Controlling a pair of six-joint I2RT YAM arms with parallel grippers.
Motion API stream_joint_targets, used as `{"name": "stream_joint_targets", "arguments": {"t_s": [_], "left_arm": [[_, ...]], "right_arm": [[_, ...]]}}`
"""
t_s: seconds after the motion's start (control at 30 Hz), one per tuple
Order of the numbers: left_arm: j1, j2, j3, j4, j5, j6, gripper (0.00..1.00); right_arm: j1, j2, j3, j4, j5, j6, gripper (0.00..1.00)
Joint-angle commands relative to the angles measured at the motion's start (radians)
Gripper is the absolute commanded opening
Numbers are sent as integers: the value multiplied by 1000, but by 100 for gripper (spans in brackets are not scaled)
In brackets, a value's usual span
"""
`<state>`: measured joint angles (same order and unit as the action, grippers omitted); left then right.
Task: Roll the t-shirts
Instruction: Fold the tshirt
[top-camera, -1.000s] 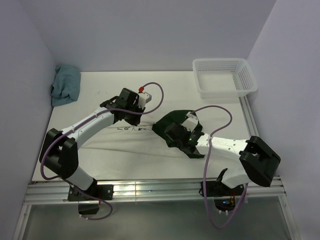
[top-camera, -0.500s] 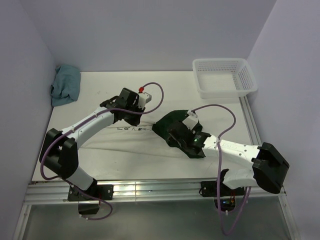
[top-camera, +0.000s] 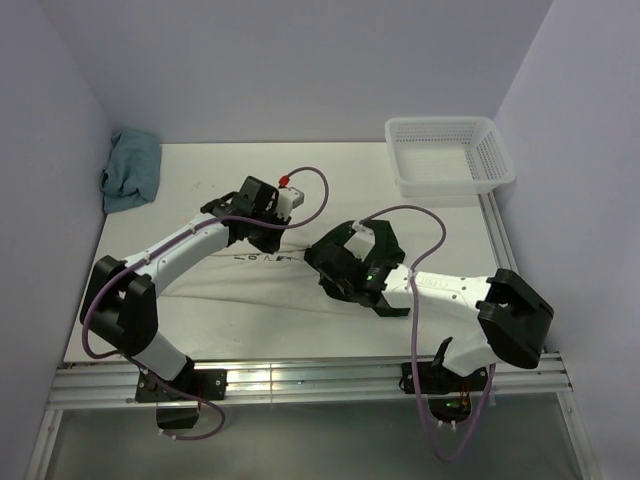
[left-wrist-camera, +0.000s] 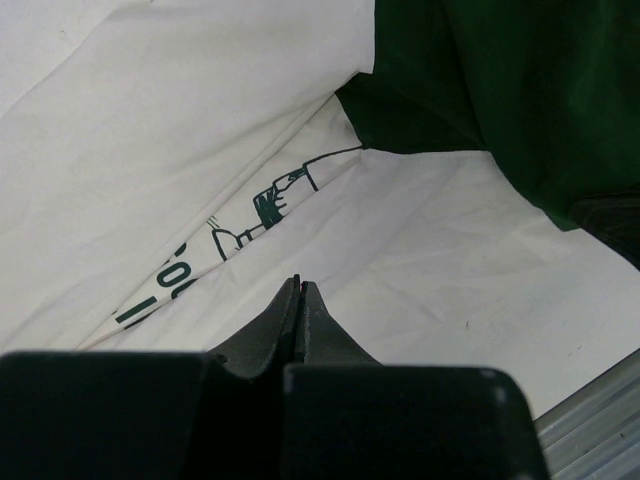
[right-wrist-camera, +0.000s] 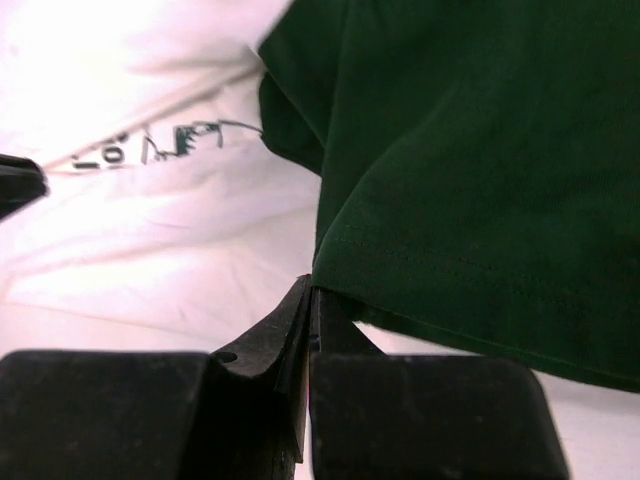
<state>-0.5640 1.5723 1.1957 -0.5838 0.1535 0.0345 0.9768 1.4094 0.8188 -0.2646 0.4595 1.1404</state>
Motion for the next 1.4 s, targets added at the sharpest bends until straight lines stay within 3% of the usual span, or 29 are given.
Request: {"name": "stream_joint_targets", "arguments": {"t_s": [0.0, 0.17, 0.53, 0.87, 0.97, 1.0, 1.1, 1.17, 1.37], "left_arm": [[3, 6, 42, -7, 21, 19, 0], [1, 22, 48, -13, 29, 22, 0], [-14, 32, 59, -17, 31, 16, 0], [-25, 52, 62, -37, 37, 34, 0], [-33, 58, 59, -34, 38, 36, 0], [-34, 60, 61, -36, 37, 36, 0], [-48, 74, 67, -37, 35, 33, 0], [-59, 77, 71, -33, 32, 28, 0], [-83, 95, 120, -48, 55, 12, 2]], "right_arm": [[23, 22, -7, 14, 7, 48, 0], [34, -20, -41, 30, 21, 67, 0], [25, -32, 144, -150, 85, -5, 0], [0, -53, 28, -127, 25, 44, 0], [8, -81, -79, -55, -19, 56, 12], [11, -87, -114, -24, -25, 53, 24], [49, -113, -132, -54, 13, 76, 46], [77, -144, -136, -85, 51, 105, 52], [100, -265, -124, -208, 134, 180, 54]]}}
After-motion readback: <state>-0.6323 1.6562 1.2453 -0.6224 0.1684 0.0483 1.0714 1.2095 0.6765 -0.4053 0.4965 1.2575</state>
